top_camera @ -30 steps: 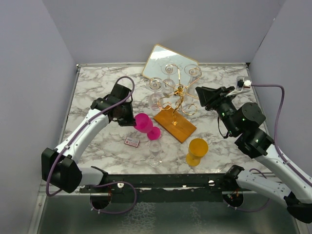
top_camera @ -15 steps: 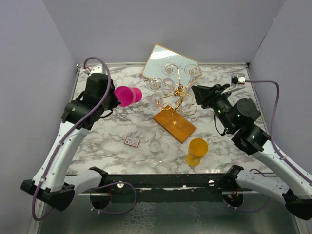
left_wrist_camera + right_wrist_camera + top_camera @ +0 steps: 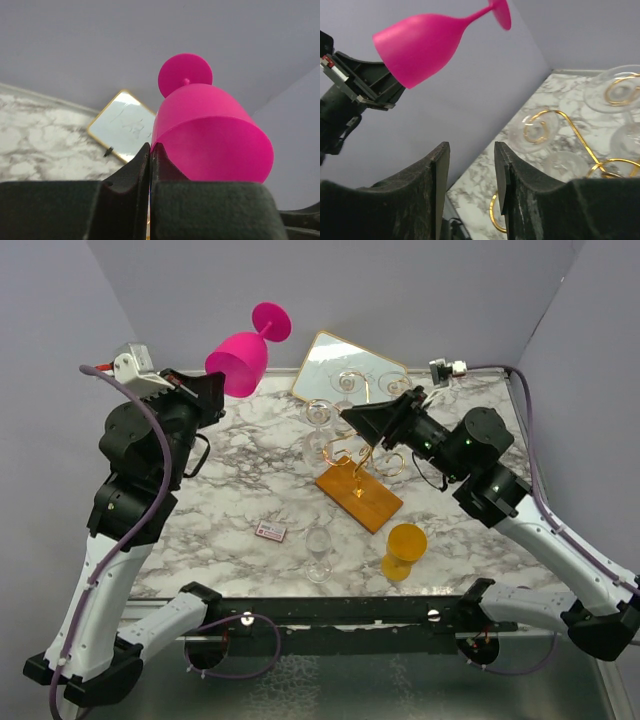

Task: Place the wine glass upside down on the wine glass rack

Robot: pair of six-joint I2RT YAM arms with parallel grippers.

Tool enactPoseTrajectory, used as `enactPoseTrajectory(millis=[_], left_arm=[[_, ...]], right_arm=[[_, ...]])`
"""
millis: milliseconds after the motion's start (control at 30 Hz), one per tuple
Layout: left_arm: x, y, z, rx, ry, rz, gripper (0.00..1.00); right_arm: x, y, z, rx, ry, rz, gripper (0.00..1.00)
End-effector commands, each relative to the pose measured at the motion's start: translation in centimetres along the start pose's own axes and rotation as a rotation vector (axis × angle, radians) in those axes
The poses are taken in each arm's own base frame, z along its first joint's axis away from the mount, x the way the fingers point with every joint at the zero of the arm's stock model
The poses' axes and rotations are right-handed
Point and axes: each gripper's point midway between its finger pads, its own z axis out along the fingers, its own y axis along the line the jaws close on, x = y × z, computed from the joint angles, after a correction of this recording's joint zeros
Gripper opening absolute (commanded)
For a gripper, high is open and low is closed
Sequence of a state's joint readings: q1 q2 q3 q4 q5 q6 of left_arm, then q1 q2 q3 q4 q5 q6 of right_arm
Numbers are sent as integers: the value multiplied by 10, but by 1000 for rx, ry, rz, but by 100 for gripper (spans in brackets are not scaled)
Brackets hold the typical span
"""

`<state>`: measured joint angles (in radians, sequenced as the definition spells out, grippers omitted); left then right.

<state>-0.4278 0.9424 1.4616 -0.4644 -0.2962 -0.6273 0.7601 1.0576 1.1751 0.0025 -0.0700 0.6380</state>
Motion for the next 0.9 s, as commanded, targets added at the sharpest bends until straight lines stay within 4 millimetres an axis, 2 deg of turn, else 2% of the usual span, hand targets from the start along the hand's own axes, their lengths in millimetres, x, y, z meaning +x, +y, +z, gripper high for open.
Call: enactPoseTrajectory(millis=[0, 100, 267, 567, 867], left_arm=[[-55, -65, -15, 310, -193, -113, 0], [-66, -89, -23, 440, -228, -130, 0], [-67, -116, -25, 583, -223, -128, 0], [-57, -135, -24, 703, -190, -168, 0], [-51, -143, -24, 756, -159, -195, 0]], right_arm=[[-30, 50, 13, -162, -25, 149, 44], [-40, 51, 34, -120, -16, 241, 48], [-65, 69, 57, -142, -34, 303, 52], [-113, 76, 66, -151, -214, 365, 54], [-146, 77, 68, -168, -374, 416, 53]])
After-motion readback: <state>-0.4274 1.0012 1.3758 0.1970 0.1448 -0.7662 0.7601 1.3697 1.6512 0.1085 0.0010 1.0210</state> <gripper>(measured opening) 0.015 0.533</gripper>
